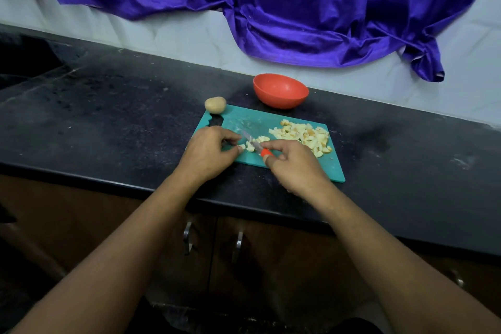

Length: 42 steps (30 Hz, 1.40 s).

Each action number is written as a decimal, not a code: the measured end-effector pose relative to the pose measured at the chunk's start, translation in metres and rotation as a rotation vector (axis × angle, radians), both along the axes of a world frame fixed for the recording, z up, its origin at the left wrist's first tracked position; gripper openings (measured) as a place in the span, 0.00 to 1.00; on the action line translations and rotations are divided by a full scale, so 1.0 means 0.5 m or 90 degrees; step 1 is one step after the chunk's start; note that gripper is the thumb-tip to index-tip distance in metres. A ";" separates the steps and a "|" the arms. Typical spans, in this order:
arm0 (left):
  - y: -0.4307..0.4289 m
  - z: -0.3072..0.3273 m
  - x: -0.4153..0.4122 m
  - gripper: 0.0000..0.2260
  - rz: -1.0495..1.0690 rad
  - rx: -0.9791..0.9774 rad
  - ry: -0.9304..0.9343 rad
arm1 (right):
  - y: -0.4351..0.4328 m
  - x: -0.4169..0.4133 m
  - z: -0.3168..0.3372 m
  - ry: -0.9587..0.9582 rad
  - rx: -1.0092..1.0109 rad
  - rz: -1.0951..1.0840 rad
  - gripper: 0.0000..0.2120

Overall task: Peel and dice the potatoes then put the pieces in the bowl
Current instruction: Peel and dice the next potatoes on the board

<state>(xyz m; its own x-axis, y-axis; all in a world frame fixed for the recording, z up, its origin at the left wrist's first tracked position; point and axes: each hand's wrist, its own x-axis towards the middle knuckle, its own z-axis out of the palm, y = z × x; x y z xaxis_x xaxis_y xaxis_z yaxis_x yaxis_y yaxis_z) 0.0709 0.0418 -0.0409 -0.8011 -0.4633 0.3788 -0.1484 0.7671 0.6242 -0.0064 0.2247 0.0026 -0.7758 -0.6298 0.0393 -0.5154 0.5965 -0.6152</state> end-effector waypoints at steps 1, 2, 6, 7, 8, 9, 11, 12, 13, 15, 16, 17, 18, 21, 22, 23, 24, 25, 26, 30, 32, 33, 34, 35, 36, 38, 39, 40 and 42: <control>0.000 -0.002 0.001 0.14 0.010 0.000 0.000 | 0.002 0.004 0.004 0.025 0.006 0.002 0.15; 0.001 -0.003 0.001 0.15 0.023 -0.009 0.001 | 0.003 0.009 0.008 0.050 0.015 0.003 0.15; 0.008 -0.005 0.002 0.09 0.068 -0.066 -0.009 | -0.001 0.032 0.021 0.160 0.085 -0.002 0.18; 0.008 -0.005 0.002 0.07 0.075 -0.071 -0.015 | -0.004 0.037 0.023 0.176 0.093 0.002 0.19; 0.009 -0.006 0.002 0.05 0.079 -0.074 -0.017 | -0.008 0.042 0.024 0.190 0.100 0.008 0.19; 0.008 -0.006 0.002 0.04 0.081 -0.076 -0.019 | -0.011 0.047 0.024 0.201 0.108 0.014 0.19; 0.007 -0.005 0.002 0.03 0.081 -0.075 -0.020 | -0.019 0.053 0.021 0.223 0.127 0.023 0.20; 0.007 -0.004 0.002 0.02 0.080 -0.071 -0.018 | -0.022 0.054 0.018 0.234 0.134 0.027 0.20; 0.006 -0.003 0.002 0.02 0.079 -0.067 -0.015 | -0.024 0.054 0.016 0.244 0.140 0.030 0.20; 0.005 -0.002 0.002 0.02 0.077 -0.059 -0.016 | -0.027 0.057 0.011 0.264 0.148 0.042 0.20; 0.004 -0.001 0.002 0.02 0.076 -0.056 -0.018 | -0.026 0.060 0.008 0.276 0.149 0.049 0.20; 0.003 -0.001 0.002 0.02 0.076 -0.052 -0.020 | -0.024 0.064 0.002 0.292 0.152 0.058 0.20; 0.004 -0.001 0.002 0.03 0.079 -0.051 -0.021 | -0.022 0.067 -0.006 0.308 0.158 0.069 0.21; 0.006 0.001 0.002 0.03 0.080 -0.053 -0.020 | -0.018 0.072 -0.024 0.351 0.202 0.097 0.24; 0.008 0.002 0.003 0.03 0.082 -0.054 -0.019 | -0.018 0.070 -0.027 0.359 0.217 0.102 0.25; 0.009 0.003 0.005 0.03 0.083 -0.054 -0.019 | -0.019 0.068 -0.028 0.362 0.226 0.107 0.25; 0.009 0.003 0.006 0.03 0.084 -0.051 -0.019 | -0.017 0.066 -0.030 0.365 0.224 0.109 0.25; 0.010 0.005 0.005 0.03 0.084 -0.046 -0.018 | -0.012 0.066 -0.032 0.364 0.207 0.102 0.25; 0.010 0.004 0.005 0.02 0.085 -0.042 -0.021 | -0.005 0.063 -0.034 0.356 0.185 0.083 0.24; 0.009 0.005 0.005 0.04 0.086 -0.026 -0.034 | 0.007 0.020 -0.034 0.227 0.124 0.001 0.20; 0.011 0.005 0.006 0.04 0.070 -0.020 -0.026 | 0.009 -0.005 -0.035 0.107 0.025 -0.001 0.19; 0.012 0.005 0.007 0.04 0.061 -0.021 -0.020 | 0.012 -0.018 -0.036 0.061 -0.039 -0.003 0.18; 0.012 0.005 0.007 0.05 0.056 -0.020 -0.017 | 0.016 -0.032 -0.036 0.034 -0.097 -0.014 0.17; 0.011 0.006 0.007 0.05 0.054 -0.017 -0.017 | 0.023 -0.046 -0.034 0.021 -0.144 -0.031 0.17; 0.011 0.006 0.007 0.06 0.055 -0.008 -0.019 | 0.029 -0.058 -0.033 0.017 -0.181 -0.045 0.16; 0.009 0.005 0.005 0.07 0.055 0.010 -0.016 | 0.040 -0.073 -0.042 0.015 -0.230 -0.052 0.17; 0.008 0.004 0.003 0.08 0.054 0.015 -0.010 | 0.043 -0.074 -0.052 0.013 -0.247 -0.050 0.17; 0.008 0.004 0.000 0.08 0.053 0.018 -0.004 | 0.046 -0.073 -0.064 0.011 -0.266 -0.048 0.18; 0.008 0.004 -0.013 0.09 0.046 0.017 -0.004 | 0.051 -0.069 -0.090 0.006 -0.300 -0.043 0.18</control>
